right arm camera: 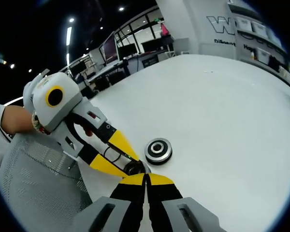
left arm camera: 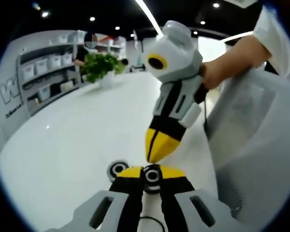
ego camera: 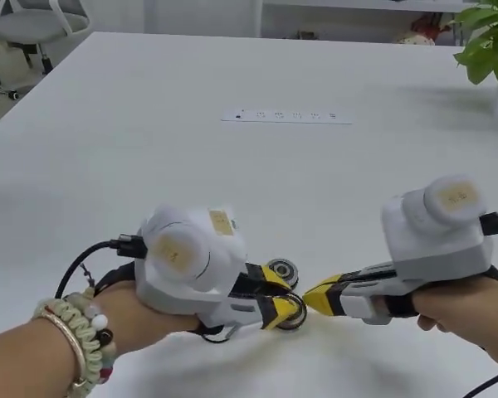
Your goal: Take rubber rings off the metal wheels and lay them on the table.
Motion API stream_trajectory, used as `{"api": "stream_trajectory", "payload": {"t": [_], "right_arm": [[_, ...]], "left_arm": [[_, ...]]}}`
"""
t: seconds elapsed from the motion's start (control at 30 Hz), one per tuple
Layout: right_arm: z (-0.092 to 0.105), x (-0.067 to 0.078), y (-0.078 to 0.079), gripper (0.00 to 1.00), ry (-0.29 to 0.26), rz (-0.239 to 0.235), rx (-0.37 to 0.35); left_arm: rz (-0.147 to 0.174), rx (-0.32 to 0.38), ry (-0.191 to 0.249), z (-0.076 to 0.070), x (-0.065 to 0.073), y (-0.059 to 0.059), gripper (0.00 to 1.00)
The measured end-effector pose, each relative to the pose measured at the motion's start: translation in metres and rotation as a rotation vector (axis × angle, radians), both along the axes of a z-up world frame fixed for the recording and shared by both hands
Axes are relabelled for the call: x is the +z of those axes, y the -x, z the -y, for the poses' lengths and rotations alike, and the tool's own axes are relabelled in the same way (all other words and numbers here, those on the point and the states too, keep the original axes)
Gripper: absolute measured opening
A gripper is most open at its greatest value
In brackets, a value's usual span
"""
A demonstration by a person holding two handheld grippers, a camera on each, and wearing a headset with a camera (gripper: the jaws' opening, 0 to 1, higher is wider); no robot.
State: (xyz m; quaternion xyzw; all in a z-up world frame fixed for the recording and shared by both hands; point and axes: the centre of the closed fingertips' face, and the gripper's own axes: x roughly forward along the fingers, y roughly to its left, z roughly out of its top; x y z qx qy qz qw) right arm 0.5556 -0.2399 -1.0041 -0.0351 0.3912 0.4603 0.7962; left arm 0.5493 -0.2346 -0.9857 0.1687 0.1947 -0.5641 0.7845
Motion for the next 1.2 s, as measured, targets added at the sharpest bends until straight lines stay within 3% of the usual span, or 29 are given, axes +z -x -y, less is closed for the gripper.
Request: {"api": "stream_trajectory", "payload": {"t": [0.2,0.27,0.6,0.8,0.97,1.2], "right_arm": [[-0.004,0.001,0.003,0.0,-0.011,0.005,0.021],[-0.006,0.0,0.003,0.01,0.01,0.049,0.045],[-0.015,0.007,0.007,0.05,-0.031,0.044,0.062],[-0.018,-0.001,0.014,0.03,0.026,0.075,0.127],[-0.017,0.0,0.013,0.0,0.032,0.087,0.13],[-0.017,0.004,0.011,0.0,0.01,0.078,0.113]], "left_arm": [[0.013,0.022,0.022,-0.005,0.011,-0.007,0.16],[0.029,0.029,0.018,-0.008,0.015,-0.01,0.18],[0.093,0.102,0.038,-0.031,0.04,-0.029,0.2],[0.075,0.164,0.083,-0.048,0.056,-0.04,0.24],[0.035,0.178,0.12,-0.06,0.077,-0.039,0.34],[0.074,0.164,0.12,-0.083,0.106,-0.024,0.48]]}}
